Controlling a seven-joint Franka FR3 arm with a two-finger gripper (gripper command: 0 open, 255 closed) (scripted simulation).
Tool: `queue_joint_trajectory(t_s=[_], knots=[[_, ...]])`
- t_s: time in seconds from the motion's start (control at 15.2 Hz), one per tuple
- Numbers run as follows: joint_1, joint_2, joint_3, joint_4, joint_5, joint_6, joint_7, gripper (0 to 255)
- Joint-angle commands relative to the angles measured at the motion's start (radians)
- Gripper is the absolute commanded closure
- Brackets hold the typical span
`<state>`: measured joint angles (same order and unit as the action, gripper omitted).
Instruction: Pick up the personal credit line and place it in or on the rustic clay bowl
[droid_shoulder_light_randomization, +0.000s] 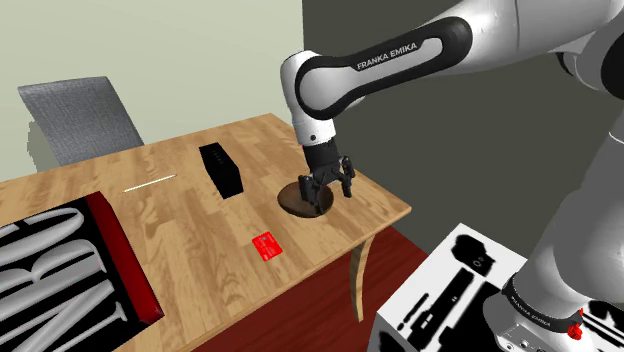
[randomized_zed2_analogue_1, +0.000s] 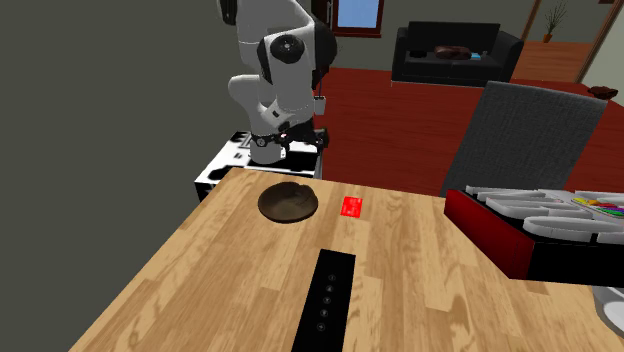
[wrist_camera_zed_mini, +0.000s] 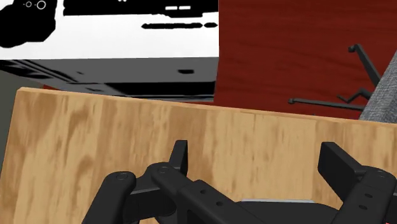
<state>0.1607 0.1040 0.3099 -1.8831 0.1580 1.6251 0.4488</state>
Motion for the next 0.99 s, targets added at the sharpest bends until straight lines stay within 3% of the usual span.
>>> queue_joint_trajectory(t_s=[0.0,0.46,0.79,0.86,0.92], knots=[[0.017,0.087,0.011,0.080,-0.001,-0.011,0.042,0],[0.102,0.413,0.029,0.430,-0.013,-0.092,0.179,0],[0.187,0.695,0.028,0.803,-0.021,-0.216,0.268,0],[0.198,0.729,0.027,0.854,-0.022,-0.234,0.278,0],[0.196,0.718,0.028,0.824,-0.020,-0.215,0.275,0]])
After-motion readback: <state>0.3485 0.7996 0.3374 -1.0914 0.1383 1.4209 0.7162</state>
